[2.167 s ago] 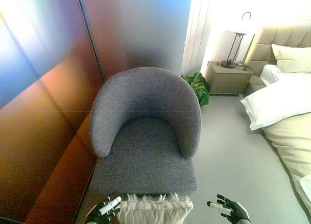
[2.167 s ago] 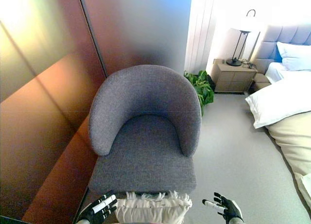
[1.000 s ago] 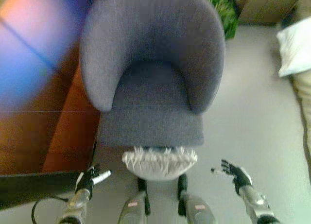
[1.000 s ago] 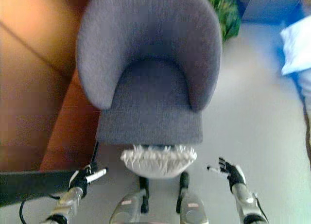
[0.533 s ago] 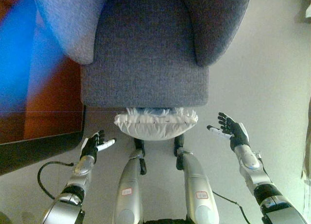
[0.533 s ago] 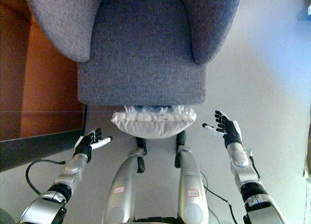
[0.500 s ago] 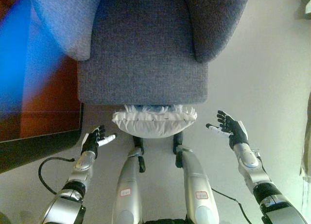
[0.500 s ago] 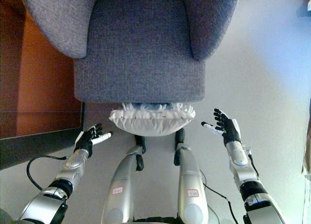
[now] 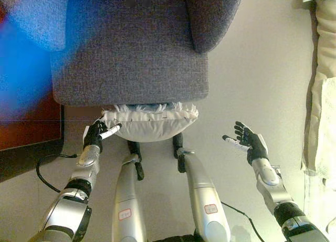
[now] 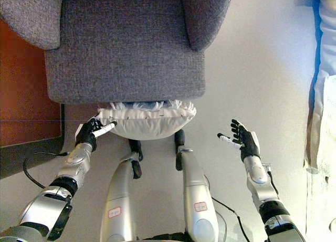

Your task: Pick up the pillow and put it on the sofa.

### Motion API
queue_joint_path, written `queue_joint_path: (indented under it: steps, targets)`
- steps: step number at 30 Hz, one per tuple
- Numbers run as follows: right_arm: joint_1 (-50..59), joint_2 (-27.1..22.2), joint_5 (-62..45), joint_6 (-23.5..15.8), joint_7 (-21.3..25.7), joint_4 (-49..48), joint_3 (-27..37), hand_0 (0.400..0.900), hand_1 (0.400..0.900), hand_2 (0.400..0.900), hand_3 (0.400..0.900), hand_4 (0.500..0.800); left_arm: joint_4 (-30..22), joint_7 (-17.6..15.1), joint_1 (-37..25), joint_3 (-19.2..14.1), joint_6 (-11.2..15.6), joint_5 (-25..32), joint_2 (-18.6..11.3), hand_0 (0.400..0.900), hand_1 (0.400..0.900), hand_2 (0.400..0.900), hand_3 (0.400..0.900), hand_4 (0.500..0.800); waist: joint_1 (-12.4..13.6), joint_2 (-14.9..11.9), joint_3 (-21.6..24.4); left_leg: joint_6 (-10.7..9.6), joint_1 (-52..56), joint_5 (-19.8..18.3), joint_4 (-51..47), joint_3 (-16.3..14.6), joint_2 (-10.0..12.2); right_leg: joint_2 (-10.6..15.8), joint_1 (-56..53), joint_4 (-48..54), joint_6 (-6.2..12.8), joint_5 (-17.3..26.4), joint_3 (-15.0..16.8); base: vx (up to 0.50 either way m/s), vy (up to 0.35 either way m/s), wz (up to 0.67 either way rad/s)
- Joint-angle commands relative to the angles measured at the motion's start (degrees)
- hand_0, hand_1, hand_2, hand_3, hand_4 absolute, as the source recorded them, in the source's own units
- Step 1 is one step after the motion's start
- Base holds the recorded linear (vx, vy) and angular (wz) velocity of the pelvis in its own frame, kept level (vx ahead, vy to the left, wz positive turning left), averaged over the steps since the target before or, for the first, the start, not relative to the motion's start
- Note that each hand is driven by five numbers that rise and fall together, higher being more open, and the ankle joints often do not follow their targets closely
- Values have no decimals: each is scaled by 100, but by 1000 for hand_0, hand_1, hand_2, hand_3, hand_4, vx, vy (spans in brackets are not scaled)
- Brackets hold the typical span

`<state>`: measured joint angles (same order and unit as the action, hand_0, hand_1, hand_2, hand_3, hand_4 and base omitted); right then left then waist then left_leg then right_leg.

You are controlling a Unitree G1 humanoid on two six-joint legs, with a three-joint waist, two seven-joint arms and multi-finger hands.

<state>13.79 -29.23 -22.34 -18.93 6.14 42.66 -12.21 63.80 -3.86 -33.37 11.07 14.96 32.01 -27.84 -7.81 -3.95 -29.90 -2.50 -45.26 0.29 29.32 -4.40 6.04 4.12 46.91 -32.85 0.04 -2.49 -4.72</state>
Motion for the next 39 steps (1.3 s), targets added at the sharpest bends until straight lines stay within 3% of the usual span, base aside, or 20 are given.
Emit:
queue_joint_path:
  steps: [1, 12, 14, 15, 16, 25, 39]
  targets:
    - [-369, -227, -231, -403, 200, -652, 18, 900, 900, 900, 900, 800, 15, 28, -194, -21, 230, 253, -580, 900, 900, 900, 900, 800, -77, -411, 11, 56, -329, -618, 661, 18, -123, -111, 41, 175, 172, 135, -124, -3, -56, -2]
    - [-659, -92, -278, -543, 162, -750, -35, 900, 900, 900, 900, 800, 12, 432, -503, 21, 45, 527, -753, 900, 900, 900, 900, 800, -128, -753, 11, 131, -494, -868, 1055, 144, -124, -226, 78, 38, 209, 170, -190, 1, -60, -1]
    - [-689, -72, -301, -565, 152, -746, -48, 900, 900, 900, 900, 800, 46, 527, -579, 35, 118, 529, -795, 900, 900, 900, 900, 800, -134, -800, 11, 136, -523, -892, 1119, 158, -114, -242, 76, 20, 213, 179, -192, 2, -46, 0]
    - [-727, -69, -295, -582, 144, -759, -51, 900, 900, 900, 900, 800, 17, 523, -595, 52, 114, 555, -805, 467, 467, 467, 467, 540, -131, -823, 11, 142, -546, -911, 1157, 167, -117, -243, 82, 5, 214, 181, -206, 2, -39, 0]
    - [-738, -66, -283, -561, 145, -785, -54, 900, 900, 900, 900, 800, 0, 581, -621, 73, 81, 665, -824, 400, 400, 400, 400, 500, -133, -845, 11, 144, -553, -925, 1184, 176, -114, -253, 76, 1, 220, 186, -203, 1, -39, -1]
    - [-917, 17, -336, -561, 101, -911, -70, 900, 900, 900, 900, 800, -48, 727, -640, 95, -20, 702, -888, 400, 400, 400, 400, 500, -112, -1028, 11, 195, -549, -1021, 1339, 227, -119, -315, -7, -23, 252, 221, -240, 5, -40, 0]
    - [-966, 114, -233, -561, 125, -864, -73, 900, 900, 900, 900, 800, -239, 861, -403, 96, -16, 664, -776, 400, 400, 400, 400, 500, -52, -1007, 11, 202, -133, -1025, 1170, 115, -98, -347, -395, 41, 264, 93, -221, 3, -2, 0]
